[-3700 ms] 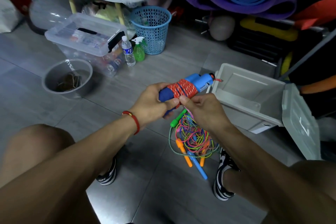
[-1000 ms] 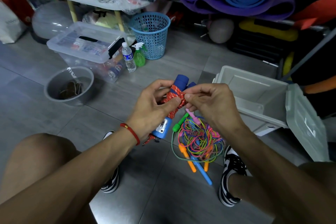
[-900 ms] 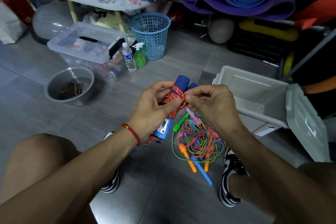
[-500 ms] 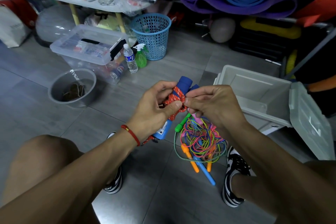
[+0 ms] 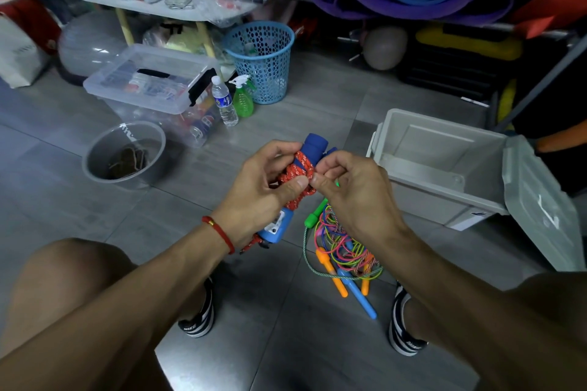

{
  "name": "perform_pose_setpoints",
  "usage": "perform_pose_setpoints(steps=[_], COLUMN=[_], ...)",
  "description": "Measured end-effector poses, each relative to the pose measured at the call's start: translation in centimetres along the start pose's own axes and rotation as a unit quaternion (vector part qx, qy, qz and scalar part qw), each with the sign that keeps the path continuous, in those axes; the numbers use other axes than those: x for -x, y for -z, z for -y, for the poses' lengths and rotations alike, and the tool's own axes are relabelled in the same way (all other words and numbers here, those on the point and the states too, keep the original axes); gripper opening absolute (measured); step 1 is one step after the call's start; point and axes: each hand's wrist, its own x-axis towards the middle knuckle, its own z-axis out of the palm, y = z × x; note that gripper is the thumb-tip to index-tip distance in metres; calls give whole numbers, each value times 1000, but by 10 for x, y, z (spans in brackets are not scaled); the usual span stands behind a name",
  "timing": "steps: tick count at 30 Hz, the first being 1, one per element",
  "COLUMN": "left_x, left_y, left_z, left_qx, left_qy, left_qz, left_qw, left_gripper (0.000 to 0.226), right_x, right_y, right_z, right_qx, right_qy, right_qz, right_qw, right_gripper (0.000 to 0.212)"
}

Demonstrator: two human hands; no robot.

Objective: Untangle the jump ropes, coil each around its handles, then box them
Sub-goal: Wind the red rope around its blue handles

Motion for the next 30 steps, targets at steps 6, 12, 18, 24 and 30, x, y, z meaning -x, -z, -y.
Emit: perform_pose_setpoints(steps=[6, 12, 18, 24, 30], left_x=[0, 1, 4, 6, 5], left_y=[5, 9, 11, 3, 2], left_z=[-2, 0, -1, -7, -4], left_qx=[40, 99, 167, 191, 142], left_qy=[14, 33, 49, 55, 44], left_qz=[19, 40, 54, 14, -10], left_qw=[999, 994, 983, 980, 989], left_gripper=[40, 41, 47, 46, 34], right_x=[4, 1, -5, -4, -4], right_y=[-5, 1, 3, 2, 12], right_z=[-2, -5, -7, -6, -2], right_qx=[111, 47, 3, 0, -10], right_qy=[35, 71, 136, 157, 128], right_qz=[-20, 15, 56, 31, 82], right_qw=[993, 996, 989, 987, 988], right_gripper=[12, 14, 14, 16, 9])
